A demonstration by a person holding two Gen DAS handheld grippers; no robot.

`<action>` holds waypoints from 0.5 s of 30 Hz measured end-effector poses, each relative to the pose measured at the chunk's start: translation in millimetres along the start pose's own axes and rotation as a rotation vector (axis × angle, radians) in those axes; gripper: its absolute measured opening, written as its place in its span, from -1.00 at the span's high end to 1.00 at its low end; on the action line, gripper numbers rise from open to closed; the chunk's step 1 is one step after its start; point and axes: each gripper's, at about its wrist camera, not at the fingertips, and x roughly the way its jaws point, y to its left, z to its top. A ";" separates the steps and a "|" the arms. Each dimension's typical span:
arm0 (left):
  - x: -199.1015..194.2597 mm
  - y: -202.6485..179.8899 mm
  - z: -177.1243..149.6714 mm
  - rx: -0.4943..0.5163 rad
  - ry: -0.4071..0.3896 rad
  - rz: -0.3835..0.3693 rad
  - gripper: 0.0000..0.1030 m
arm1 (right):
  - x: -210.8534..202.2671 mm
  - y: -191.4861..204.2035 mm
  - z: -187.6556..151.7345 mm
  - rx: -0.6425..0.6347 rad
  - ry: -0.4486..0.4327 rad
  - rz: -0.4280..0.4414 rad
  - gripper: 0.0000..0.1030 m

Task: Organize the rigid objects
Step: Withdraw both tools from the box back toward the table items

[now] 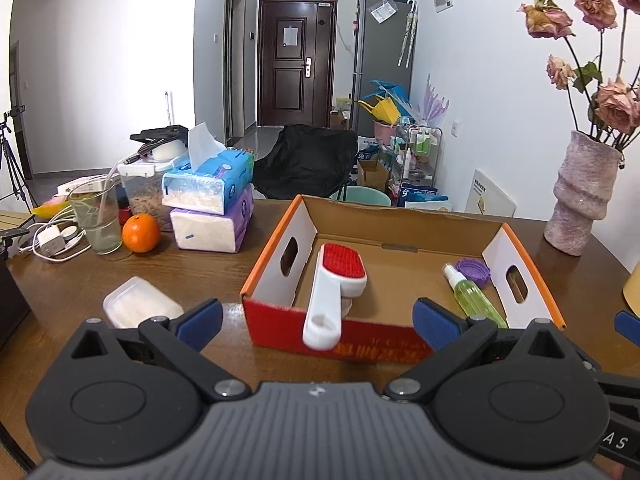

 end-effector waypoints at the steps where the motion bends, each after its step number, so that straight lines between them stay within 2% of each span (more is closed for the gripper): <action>1: -4.3 0.4 -2.5 0.002 0.000 -0.001 -1.00 | -4.7 0.1 -1.2 0.001 -0.001 0.000 -1.00; 15: -57.6 6.1 -41.0 0.001 0.014 -0.021 -1.00 | -62.2 3.1 -27.4 -0.019 0.012 0.014 -1.00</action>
